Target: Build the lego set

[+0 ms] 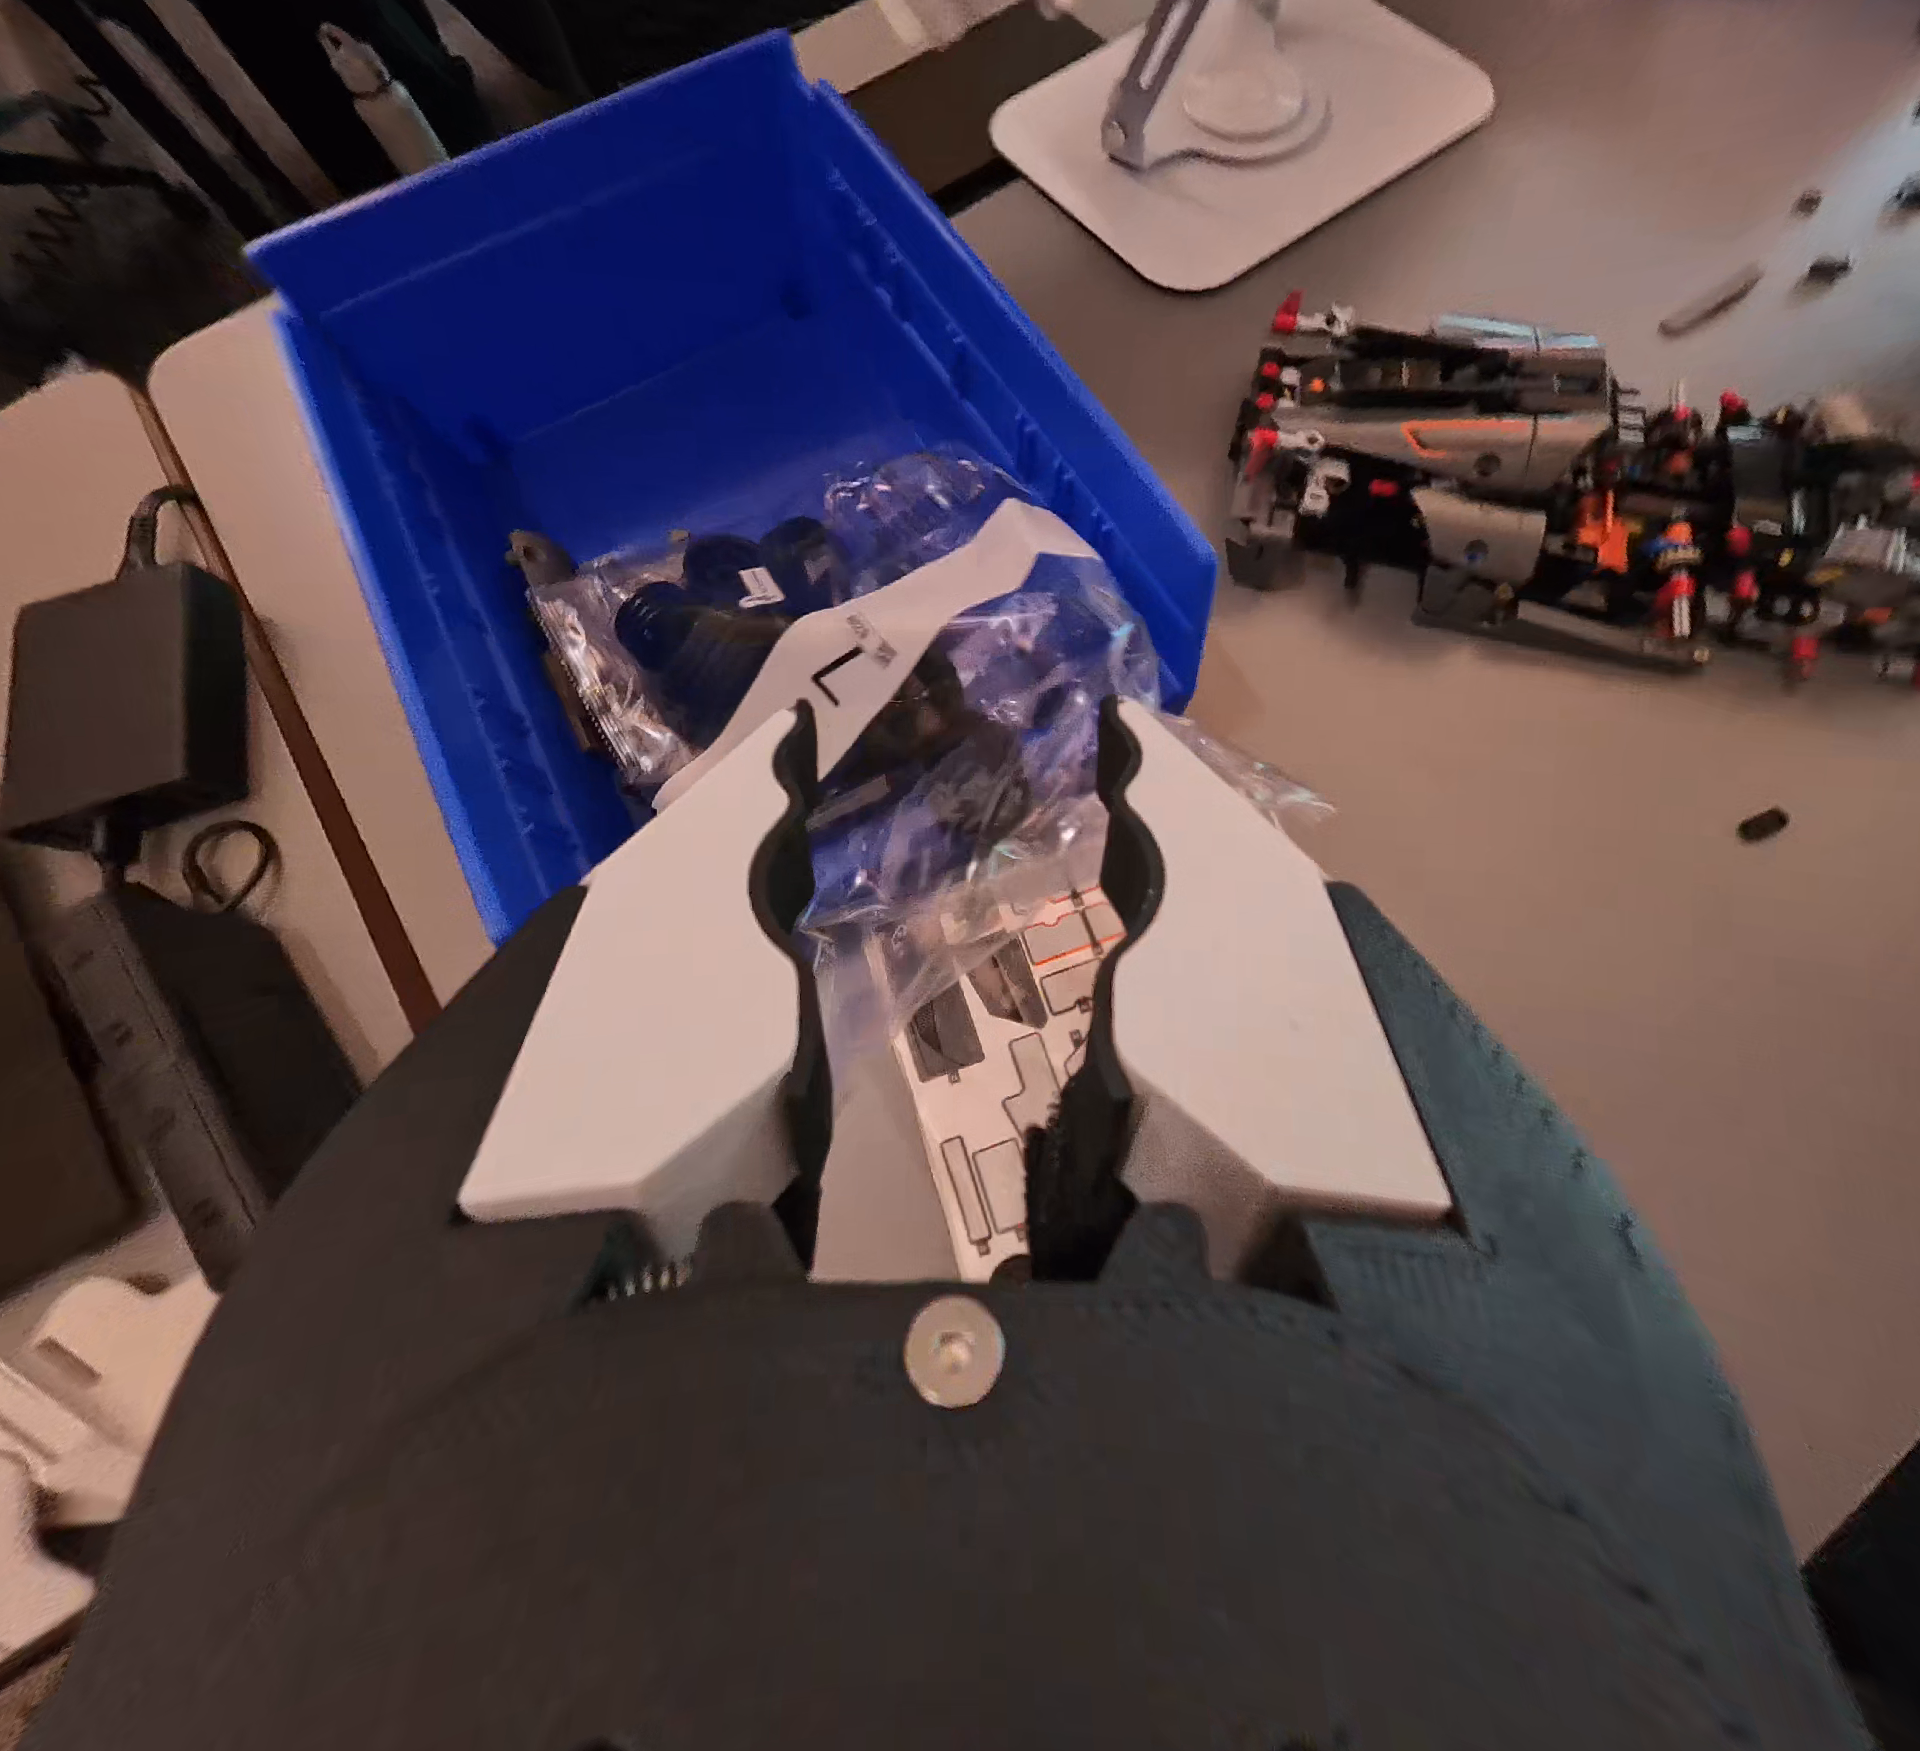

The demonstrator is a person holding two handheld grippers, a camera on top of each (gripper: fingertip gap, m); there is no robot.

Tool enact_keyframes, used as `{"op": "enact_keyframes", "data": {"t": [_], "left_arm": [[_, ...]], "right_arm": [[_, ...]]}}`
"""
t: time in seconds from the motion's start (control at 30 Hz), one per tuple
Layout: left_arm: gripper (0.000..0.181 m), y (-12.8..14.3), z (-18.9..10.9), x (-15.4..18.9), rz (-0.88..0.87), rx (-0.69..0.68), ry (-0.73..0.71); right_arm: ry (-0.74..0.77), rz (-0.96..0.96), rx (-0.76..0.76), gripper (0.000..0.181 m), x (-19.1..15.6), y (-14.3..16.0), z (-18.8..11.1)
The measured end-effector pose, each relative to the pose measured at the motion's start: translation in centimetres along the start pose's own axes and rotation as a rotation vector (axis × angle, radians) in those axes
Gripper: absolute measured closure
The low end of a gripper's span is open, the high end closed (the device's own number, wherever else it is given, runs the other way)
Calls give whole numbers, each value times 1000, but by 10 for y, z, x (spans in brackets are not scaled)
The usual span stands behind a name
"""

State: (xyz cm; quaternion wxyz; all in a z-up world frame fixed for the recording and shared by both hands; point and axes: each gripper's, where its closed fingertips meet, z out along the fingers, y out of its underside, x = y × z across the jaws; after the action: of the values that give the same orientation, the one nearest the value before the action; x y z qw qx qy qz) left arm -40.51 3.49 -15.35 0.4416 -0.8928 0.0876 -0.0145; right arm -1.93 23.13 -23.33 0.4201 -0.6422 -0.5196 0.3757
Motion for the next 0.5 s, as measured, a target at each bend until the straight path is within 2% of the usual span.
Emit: {"op": "enact_keyframes", "data": {"t": [0.13, 0.2, 0.27, 0.37, 0.43, 0.5], "left_arm": [[131, 24, 7, -27, -214, -112, -30], [130, 36, 0, -35, -278, -131, -84], [130, 36, -16, -42, -373, -30, -160], [123, 42, -34, -36, -494, 103, -179], [123, 45, -32, -21, -441, 125, -151], [115, 54, -23, -11, -253, 26, -208]], "right_arm": [[4, 8, -1, 171, 3, 2, 0], [11, 8, 0, 171, 5, 2, -1], [16, 12, 1, 171, 7, 3, -1], [18, 17, -3, 171, 8, 4, -1], [14, 17, -3, 172, 8, 4, 0], [9, 23, -8, 172, 8, 7, 2]]}}
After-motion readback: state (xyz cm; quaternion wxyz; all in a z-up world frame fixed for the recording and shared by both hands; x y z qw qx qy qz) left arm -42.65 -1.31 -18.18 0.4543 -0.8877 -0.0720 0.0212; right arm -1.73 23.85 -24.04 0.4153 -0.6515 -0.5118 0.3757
